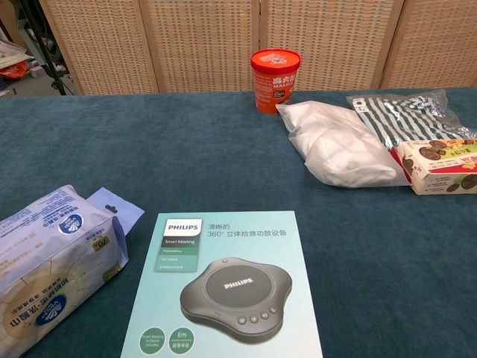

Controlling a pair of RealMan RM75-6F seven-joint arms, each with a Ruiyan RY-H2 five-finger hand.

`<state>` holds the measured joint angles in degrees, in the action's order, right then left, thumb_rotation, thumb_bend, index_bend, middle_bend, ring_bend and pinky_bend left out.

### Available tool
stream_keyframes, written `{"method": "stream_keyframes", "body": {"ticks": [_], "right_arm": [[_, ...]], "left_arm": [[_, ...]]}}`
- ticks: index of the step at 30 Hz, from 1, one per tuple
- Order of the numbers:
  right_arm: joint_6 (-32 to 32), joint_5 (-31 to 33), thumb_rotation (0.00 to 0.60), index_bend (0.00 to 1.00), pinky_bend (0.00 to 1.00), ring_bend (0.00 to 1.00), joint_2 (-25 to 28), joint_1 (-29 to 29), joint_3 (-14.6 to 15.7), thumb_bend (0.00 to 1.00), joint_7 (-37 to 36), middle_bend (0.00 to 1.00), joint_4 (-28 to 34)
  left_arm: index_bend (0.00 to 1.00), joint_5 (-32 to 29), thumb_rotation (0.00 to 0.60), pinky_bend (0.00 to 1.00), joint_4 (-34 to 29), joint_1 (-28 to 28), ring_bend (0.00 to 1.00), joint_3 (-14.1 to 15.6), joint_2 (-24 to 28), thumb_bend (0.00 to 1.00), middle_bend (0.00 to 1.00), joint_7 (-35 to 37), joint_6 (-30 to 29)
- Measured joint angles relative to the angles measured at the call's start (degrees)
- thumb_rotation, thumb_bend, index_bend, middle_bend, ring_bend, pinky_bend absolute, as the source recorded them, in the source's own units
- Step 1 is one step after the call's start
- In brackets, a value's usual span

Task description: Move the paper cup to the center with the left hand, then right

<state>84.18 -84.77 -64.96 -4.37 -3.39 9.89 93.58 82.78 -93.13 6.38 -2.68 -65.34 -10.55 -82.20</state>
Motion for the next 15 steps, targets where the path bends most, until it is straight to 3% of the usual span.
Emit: {"method": "stream_keyframes", "body": {"ticks": [7, 15], "right_arm": [[-0.07, 0.09, 0.600, 0.07, 0.00, 0.00, -0.19, -0.09, -0.12, 0.05, -0.07, 0.00, -0.20], [-0.39, 0.13, 0.600, 0.07, 0.00, 0.00, -0.55, -0.28, -0.10, 0.05, 0.37, 0.00, -0.39]], "left_arm": [[0.00, -3.23, 0.600, 0.00, -0.37, 4.01, 0.00, -1.29, 4.15, 0.18, 0.00, 4.62, 9.73], [0.00, -9.54, 0.600, 0.00, -0.06, 11.43, 0.00, -2.76, 12.19, 0.18, 0.00, 11.08, 27.53]]}}
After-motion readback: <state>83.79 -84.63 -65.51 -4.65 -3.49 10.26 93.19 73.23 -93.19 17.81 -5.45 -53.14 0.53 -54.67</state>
